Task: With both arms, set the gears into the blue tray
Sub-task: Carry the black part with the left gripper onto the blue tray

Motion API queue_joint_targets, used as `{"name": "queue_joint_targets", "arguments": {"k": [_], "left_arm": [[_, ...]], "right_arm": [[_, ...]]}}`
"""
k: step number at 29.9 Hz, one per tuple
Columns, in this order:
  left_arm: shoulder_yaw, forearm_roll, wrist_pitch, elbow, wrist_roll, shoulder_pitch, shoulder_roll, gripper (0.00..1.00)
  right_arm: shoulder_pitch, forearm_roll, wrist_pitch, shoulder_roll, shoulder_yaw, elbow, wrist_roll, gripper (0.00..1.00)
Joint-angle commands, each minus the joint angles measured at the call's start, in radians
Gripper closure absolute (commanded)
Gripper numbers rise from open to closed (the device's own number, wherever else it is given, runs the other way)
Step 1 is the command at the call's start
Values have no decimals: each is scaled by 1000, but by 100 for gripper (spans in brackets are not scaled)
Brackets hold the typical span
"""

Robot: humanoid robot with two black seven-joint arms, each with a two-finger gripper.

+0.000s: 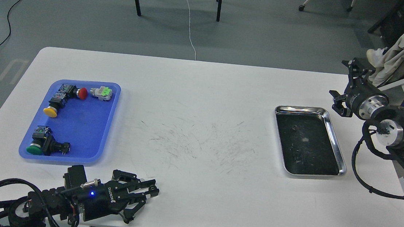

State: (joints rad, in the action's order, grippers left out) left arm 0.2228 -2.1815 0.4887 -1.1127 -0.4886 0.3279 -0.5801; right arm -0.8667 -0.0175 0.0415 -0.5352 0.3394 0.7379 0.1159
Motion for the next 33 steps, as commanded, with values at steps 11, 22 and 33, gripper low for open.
{"name": "queue_joint_targets", "arguments": {"k": [11, 22, 33], "left_arm": [[24, 0, 0, -13, 0, 6, -43, 91], [184, 6, 0, -35, 0, 75, -138, 91], [310, 213, -38, 143, 0, 117, -152, 92]], "right_arm": [[1, -4, 0, 9, 0, -2, 1, 3], [1, -5, 1, 9, -2, -3, 1, 3], [0, -5, 0, 15, 0, 0, 7, 3]]}}
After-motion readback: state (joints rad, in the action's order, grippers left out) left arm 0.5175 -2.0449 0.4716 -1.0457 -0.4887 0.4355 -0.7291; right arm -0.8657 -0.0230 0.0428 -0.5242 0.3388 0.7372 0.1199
